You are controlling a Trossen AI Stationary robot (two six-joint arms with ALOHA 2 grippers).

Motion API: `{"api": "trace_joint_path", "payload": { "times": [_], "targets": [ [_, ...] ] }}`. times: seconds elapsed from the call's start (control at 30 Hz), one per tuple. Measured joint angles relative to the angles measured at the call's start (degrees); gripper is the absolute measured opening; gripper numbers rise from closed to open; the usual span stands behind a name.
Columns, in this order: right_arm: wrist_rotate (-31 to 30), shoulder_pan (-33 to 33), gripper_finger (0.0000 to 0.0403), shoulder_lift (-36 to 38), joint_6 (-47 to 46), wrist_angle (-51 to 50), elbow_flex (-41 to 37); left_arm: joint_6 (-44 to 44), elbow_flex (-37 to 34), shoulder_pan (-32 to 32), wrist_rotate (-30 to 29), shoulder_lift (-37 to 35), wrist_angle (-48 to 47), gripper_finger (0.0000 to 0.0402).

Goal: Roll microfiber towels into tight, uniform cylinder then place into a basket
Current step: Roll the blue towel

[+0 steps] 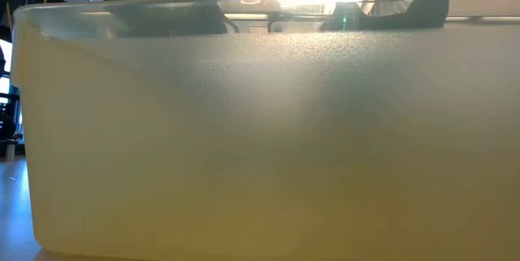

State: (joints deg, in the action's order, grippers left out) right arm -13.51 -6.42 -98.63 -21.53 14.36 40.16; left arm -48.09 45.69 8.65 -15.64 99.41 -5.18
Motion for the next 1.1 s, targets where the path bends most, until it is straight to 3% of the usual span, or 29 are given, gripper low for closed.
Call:
{"api": "trace_joint_path", "payload": {
  "times": [0.1,0.3,0.47,1.1],
  "targets": [
    [0.5,0.0,0.0077,0.2,3.0,-0.1,0.0,-1.0,0.0,0.1,-0.2,0.4,-0.8,0.0006],
    [8.4,0.7,0.0084,1.7,9.1,4.8,0.0,-0.8,0.2,0.6,-0.3,1.3,-0.3,0.0006],
    [4.6,1.3,0.007,-1.0,11.5,10.0,0.0,0.1,0.1,0.7,-0.4,1.3,-0.2,0.0005],
    [4.5,-1.9,0.0055,-8.6,11.5,14.1,0.0,1.7,0.1,0.7,-0.6,1.5,0.7,0.0005]
  ]
}}
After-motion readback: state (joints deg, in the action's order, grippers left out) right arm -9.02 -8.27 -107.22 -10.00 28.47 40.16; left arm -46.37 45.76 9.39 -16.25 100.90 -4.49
